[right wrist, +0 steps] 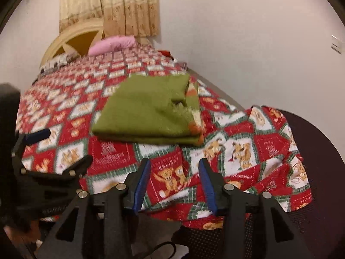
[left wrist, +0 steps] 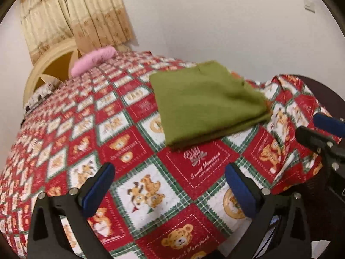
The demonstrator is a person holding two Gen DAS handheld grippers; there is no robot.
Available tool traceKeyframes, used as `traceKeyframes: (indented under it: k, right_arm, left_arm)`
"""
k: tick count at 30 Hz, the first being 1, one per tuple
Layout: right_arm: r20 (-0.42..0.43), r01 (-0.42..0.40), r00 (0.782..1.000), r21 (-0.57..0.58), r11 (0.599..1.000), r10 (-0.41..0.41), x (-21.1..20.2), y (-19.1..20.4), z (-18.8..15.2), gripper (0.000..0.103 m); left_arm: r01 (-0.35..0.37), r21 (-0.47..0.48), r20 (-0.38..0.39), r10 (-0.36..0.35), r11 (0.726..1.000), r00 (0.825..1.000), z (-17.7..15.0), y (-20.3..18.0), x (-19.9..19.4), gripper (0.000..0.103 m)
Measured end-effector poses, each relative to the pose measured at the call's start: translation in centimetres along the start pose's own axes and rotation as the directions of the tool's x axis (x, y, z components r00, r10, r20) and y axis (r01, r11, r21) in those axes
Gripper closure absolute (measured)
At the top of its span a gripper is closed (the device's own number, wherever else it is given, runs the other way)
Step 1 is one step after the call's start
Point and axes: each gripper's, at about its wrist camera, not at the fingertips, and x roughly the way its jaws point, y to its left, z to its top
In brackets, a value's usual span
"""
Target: Fold small clothes
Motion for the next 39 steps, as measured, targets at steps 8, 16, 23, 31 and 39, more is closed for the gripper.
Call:
traceKeyframes:
  k: [8, 16, 23, 31, 39]
  right_arm:
    - [0.190, 0.023, 0.981, 0.016, 1.000, -0.026, -5.2, 0.4, 2.0, 0.041]
    - [0.290, 0.076, 0.953, 0.060, 0.995, -0.090, -7.5, 0.1, 2.4, 0.036]
    - [0.287, 0.072, 0.954, 0.061, 0.995, -0.087, -7.4, 0.0, 2.3, 0.035]
    - [0.289, 0.078, 0.952, 0.079, 0.994, -0.098, -7.4, -0.6, 2.4, 0.035]
    - [0.284, 0.082, 0.954, 0.073, 0.994, -0.099, -7.2, -0.3, 2.2, 0.035]
  left_arm:
    - [-0.080, -0.048, 0.146, 0.086, 0.996, 0.986, 1.2, 1.6, -3.7, 0.000]
    - [-0.025, -0.081, 0.166, 0.038, 0.996, 0.985, 1.3, 2.1, -4.5, 0.000]
    - [0.008, -0.085, 0.167, 0.007, 0.996, 0.986, 1.4, 2.1, -4.7, 0.000]
    - [-0.013, -0.076, 0.157, 0.025, 0.997, 0.987, 1.4, 2.0, -4.7, 0.000]
    - [-0.017, -0.071, 0.150, 0.028, 0.997, 0.988, 1.4, 2.0, -4.7, 0.000]
